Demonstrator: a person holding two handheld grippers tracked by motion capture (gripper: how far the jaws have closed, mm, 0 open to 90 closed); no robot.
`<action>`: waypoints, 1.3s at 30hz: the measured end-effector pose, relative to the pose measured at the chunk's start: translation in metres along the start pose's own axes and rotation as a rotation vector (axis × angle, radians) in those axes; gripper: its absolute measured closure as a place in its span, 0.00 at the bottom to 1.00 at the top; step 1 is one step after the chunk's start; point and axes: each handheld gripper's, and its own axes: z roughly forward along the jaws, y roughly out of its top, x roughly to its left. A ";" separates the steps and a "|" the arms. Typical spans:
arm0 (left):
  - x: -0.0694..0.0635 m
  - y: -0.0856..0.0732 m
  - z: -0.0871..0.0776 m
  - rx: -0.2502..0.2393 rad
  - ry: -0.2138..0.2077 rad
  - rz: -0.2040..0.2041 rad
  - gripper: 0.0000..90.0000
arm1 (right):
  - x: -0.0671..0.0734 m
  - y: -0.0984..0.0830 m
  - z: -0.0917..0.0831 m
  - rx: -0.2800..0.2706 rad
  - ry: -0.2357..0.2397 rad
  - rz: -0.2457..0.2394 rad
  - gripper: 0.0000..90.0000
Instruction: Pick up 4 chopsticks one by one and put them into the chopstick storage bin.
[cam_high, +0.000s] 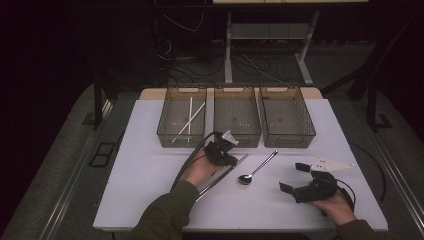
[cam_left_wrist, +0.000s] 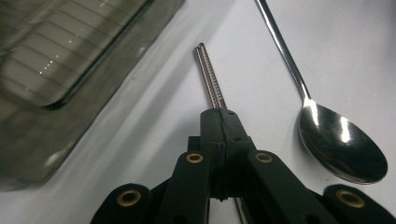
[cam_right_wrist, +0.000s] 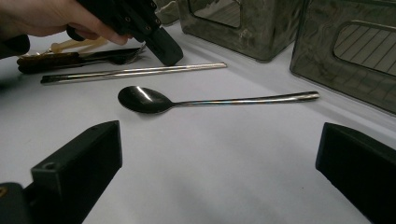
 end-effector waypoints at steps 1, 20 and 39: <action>-0.002 0.000 0.001 0.000 -0.001 0.001 1.00 | 0.000 0.000 0.000 0.000 0.000 0.000 0.01; -0.011 -0.025 -0.048 -0.117 0.058 -0.094 0.84 | 0.001 0.000 -0.001 -0.002 0.001 -0.001 0.01; -0.056 -0.086 -0.072 -0.149 0.089 -0.151 0.81 | 0.001 0.000 -0.001 -0.002 -0.008 -0.006 0.01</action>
